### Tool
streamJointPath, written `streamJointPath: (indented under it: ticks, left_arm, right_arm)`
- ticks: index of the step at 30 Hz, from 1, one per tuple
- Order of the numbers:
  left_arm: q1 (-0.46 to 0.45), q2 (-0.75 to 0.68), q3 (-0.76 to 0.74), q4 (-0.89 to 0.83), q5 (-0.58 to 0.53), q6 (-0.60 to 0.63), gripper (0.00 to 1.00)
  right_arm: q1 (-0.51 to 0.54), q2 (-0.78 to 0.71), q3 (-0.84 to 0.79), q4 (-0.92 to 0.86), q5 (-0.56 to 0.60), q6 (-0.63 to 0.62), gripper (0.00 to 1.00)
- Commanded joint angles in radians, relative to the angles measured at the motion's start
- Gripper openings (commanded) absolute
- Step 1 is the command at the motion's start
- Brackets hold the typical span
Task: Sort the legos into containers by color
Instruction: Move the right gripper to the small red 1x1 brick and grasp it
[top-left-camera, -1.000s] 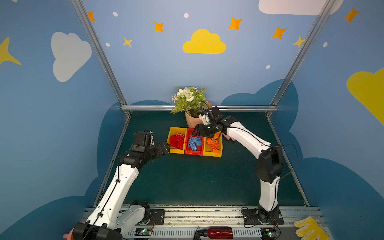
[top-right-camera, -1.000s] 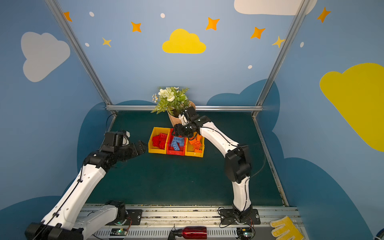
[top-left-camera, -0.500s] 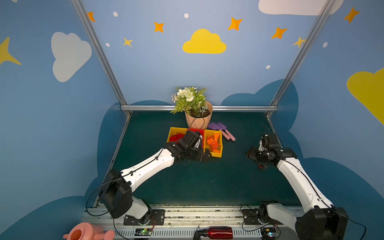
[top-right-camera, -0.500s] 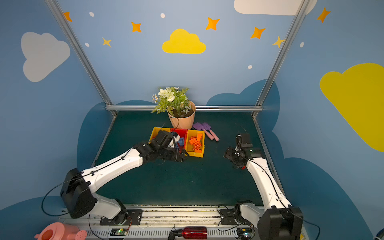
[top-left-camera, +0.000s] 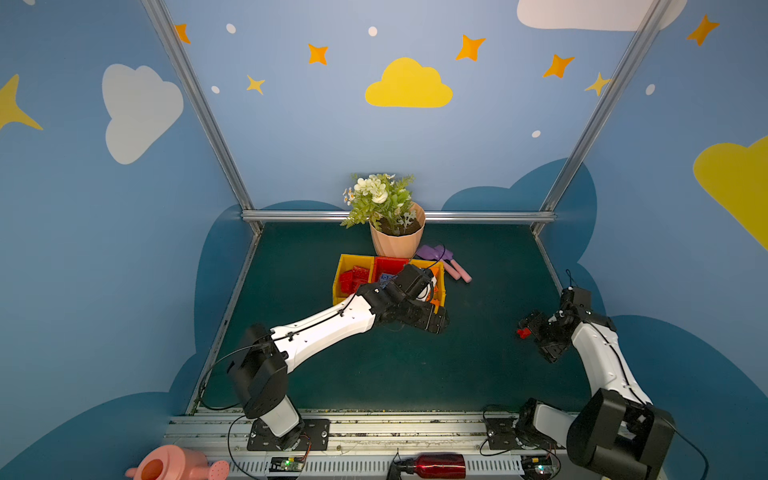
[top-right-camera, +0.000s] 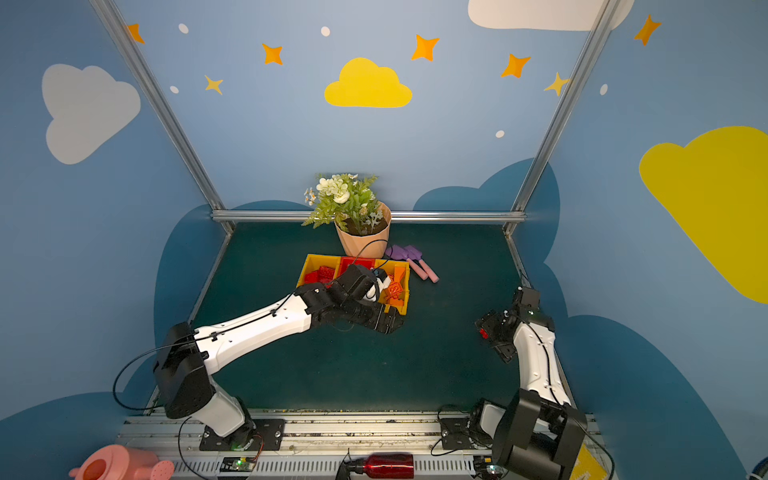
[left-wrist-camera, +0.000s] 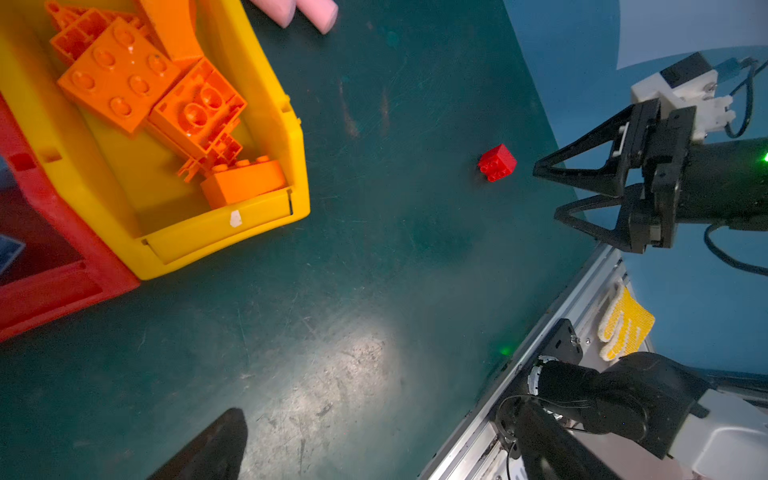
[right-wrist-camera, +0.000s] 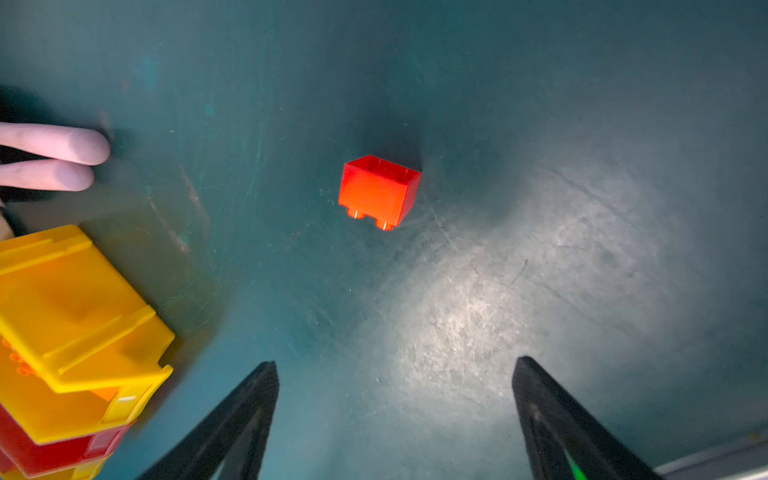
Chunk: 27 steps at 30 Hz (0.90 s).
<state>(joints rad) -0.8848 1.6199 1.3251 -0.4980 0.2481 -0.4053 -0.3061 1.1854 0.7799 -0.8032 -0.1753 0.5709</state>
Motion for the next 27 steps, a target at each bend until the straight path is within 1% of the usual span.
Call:
streamJointPath:
  ticks: [1, 2, 7, 14, 23, 27]
  left_arm:
    - [-0.002, -0.046, -0.024, -0.022, -0.029, -0.006, 1.00]
    - [-0.002, -0.050, -0.030, -0.021, -0.065, -0.006, 1.00]
    - [0.004, -0.052, -0.031, -0.031, -0.089, 0.000, 1.00]
    - [0.021, -0.017, 0.010, -0.068, -0.084, 0.038, 1.00]
    - [0.065, 0.034, 0.056, -0.071, -0.046, 0.062, 1.00]
    - [0.090, 0.056, 0.075, -0.070, -0.043, 0.064, 1.00]
  right_arm:
    - [-0.011, 0.036, 0.037, 0.029, -0.017, -0.016, 0.86]
    - [-0.014, 0.051, 0.042, 0.034, -0.011, -0.017, 0.86]
    - [-0.027, 0.113, 0.060, 0.054, 0.002, -0.020, 0.83]
    - [-0.028, 0.200, 0.083, 0.101, 0.002, -0.011, 0.73]
    - [-0.028, 0.302, 0.146, 0.115, 0.011, -0.011, 0.71]
    - [-0.029, 0.359, 0.174, 0.112, 0.007, -0.010, 0.63]
